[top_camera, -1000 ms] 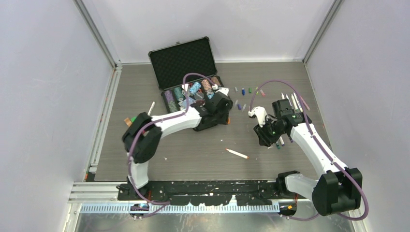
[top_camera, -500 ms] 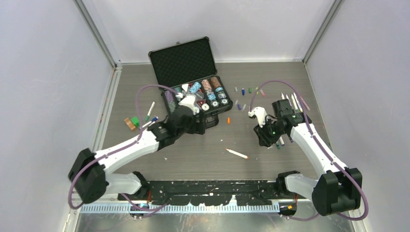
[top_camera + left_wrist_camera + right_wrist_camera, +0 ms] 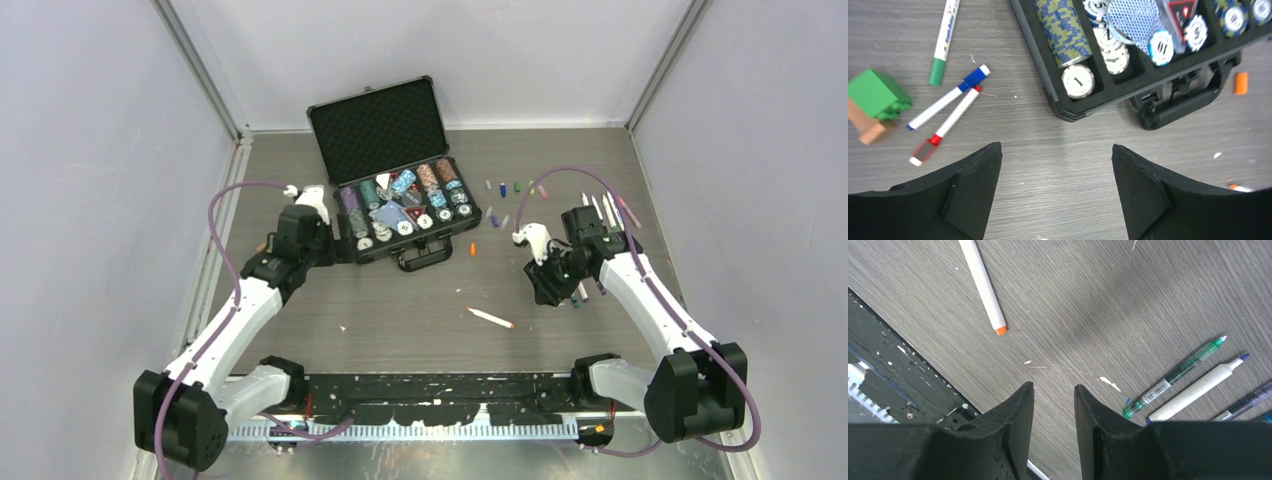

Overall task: Open the pen caps
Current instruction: Pick up the pen from the center of the board.

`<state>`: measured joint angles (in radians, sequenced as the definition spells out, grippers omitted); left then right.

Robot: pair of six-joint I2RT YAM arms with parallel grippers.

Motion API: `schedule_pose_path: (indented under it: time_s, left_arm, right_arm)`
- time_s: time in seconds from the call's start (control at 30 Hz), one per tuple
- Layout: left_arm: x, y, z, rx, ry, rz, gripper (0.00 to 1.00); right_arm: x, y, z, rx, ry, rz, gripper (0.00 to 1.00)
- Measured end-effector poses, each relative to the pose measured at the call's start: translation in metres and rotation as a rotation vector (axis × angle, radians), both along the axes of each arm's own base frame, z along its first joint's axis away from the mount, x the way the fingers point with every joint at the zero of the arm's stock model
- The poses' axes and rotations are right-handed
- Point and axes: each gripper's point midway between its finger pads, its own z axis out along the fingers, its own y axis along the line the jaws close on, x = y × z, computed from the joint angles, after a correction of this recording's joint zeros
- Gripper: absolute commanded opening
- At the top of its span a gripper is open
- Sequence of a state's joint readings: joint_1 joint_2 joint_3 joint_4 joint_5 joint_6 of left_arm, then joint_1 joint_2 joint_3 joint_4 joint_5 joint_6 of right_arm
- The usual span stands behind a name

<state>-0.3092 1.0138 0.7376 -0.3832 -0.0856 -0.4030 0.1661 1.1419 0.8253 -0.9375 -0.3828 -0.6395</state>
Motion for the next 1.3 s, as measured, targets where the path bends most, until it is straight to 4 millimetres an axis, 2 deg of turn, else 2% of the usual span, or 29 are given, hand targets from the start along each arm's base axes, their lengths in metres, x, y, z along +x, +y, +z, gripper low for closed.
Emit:
schedule_pose_path:
  time_s: [0.2,0.33,0.5,0.63,0.73,0.8,0.97,1.03,1.3]
  left_arm:
    - [0.005,0.007,0.004,0.173,-0.021,-0.142,0.84]
    - [0.012,0.021,0.004,0.333,-0.021,-0.216,0.84]
    - [0.015,0.040,-0.018,0.474,0.093,-0.294,0.81]
    - [0.013,0.049,-0.044,0.527,0.221,-0.348,0.69]
    - [0.011,0.056,-0.061,0.544,0.293,-0.366,0.61]
    - [0.009,0.064,-0.067,0.539,0.325,-0.355,0.52]
    - [0.012,0.092,-0.077,0.482,0.383,-0.281,0.47]
    - [0.016,0.097,-0.082,0.447,0.410,-0.266,0.44]
    - [0.019,0.090,-0.093,0.364,0.445,-0.299,0.34]
  right_arm:
    - [-0.002,0.000,-0.002,0.001,0.014,0.010,0.41]
    - [-0.002,0.001,-0.002,0.006,0.015,0.016,0.41]
    - [-0.005,0.002,-0.002,0.012,0.022,0.023,0.41]
    - [-0.007,0.004,-0.002,0.020,0.029,0.032,0.41]
    - [-0.008,0.005,-0.001,0.027,0.033,0.041,0.41]
    - [-0.009,0.006,-0.001,0.031,0.035,0.048,0.41]
    - [-0.011,0.007,-0.001,0.037,0.039,0.058,0.41]
    - [-0.012,0.007,-0.001,0.040,0.041,0.061,0.41]
    - [-0.013,0.007,0.000,0.041,0.035,0.073,0.41]
